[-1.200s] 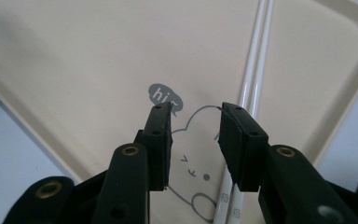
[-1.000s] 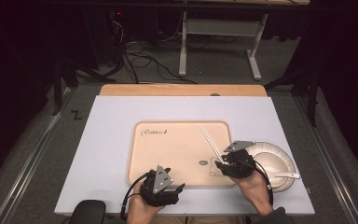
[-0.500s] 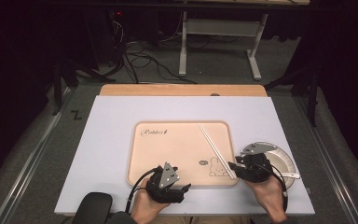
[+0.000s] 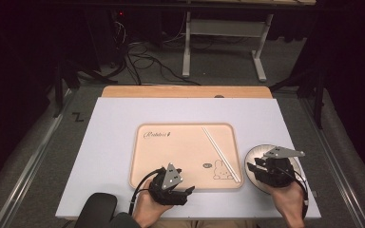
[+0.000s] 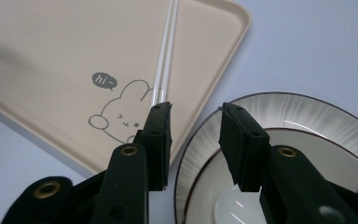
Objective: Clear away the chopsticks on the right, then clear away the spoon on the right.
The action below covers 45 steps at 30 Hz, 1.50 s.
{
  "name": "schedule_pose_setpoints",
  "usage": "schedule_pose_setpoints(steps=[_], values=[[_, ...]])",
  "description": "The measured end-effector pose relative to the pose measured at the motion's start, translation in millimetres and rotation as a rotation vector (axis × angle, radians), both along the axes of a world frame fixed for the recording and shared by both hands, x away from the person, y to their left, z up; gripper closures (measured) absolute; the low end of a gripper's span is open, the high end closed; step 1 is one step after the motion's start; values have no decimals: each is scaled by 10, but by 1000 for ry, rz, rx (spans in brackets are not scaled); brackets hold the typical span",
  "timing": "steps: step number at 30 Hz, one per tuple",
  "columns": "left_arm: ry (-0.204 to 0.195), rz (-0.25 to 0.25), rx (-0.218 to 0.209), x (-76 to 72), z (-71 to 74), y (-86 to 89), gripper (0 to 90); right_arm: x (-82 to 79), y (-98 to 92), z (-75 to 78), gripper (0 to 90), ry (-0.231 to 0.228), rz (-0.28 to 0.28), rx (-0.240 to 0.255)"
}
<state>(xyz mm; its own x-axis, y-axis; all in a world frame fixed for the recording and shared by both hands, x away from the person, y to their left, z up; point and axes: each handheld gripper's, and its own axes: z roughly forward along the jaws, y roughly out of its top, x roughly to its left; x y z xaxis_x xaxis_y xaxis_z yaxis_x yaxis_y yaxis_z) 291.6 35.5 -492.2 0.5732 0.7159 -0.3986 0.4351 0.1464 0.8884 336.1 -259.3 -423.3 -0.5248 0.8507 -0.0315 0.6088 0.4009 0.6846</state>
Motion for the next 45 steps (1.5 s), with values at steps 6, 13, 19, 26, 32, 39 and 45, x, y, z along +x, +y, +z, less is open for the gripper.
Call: schedule_pose_setpoints(steps=[6, 13, 19, 26, 32, 39, 45], values=[[-1, 0, 8, -1, -14, -10, 298, -1, -130, 19, 646, 5, -29, -19], [-4, 2, 6, -6, -12, -1, 300, 20, -240, 18, 645, 38, -51, -33], [8, -10, 22, 15, -42, -52, 303, 17, -352, 31, 639, 65, -68, -54], [5, -46, 37, 24, -67, -143, 307, -58, -510, 16, 632, 103, -122, -75], [3, -73, 38, 26, -75, -196, 312, -120, -571, 11, 606, 110, -134, -77], [-14, -79, 41, 7, -68, -202, 325, -82, -581, -15, 579, 133, -128, -82], [-21, -79, 53, -1, -83, -215, 325, -39, -572, -57, 563, 150, -119, -96]])
